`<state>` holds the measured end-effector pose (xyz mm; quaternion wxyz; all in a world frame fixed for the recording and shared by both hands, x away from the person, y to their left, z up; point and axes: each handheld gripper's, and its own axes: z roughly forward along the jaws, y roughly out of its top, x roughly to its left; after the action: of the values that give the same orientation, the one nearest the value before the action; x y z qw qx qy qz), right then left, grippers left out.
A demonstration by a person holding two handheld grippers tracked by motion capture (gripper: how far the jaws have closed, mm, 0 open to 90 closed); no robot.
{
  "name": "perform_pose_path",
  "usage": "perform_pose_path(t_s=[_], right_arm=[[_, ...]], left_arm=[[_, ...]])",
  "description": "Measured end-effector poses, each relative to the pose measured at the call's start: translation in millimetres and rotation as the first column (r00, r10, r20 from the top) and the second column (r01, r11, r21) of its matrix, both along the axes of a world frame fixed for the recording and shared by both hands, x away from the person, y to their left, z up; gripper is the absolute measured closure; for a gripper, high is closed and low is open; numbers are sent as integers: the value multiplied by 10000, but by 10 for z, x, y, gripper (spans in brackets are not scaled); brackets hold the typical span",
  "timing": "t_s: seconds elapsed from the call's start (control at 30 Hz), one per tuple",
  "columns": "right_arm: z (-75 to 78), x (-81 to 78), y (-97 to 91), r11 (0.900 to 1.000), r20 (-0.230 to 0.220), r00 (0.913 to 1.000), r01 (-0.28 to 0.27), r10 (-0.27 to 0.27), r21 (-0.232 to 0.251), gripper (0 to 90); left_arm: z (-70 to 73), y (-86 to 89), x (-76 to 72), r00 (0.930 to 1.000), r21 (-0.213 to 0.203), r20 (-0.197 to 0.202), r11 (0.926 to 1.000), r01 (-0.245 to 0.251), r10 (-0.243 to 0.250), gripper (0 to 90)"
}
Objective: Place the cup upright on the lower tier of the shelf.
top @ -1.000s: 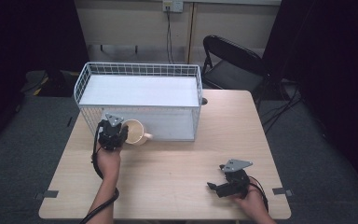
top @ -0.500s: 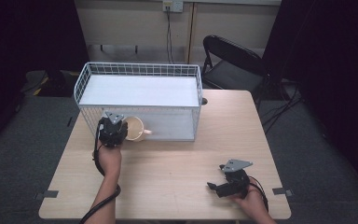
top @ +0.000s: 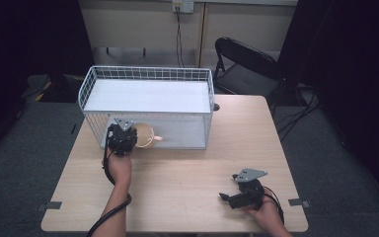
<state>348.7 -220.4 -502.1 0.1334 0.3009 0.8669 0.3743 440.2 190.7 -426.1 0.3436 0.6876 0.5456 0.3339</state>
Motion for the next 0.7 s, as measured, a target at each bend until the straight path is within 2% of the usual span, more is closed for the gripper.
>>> perform_pose_path(t_s=[0.7], right_arm=[[0,0,0,10000,0,10000,-1,1,2,119]], left_arm=[[-100,-96,103,9995,311,104,9991,-300,297,832]])
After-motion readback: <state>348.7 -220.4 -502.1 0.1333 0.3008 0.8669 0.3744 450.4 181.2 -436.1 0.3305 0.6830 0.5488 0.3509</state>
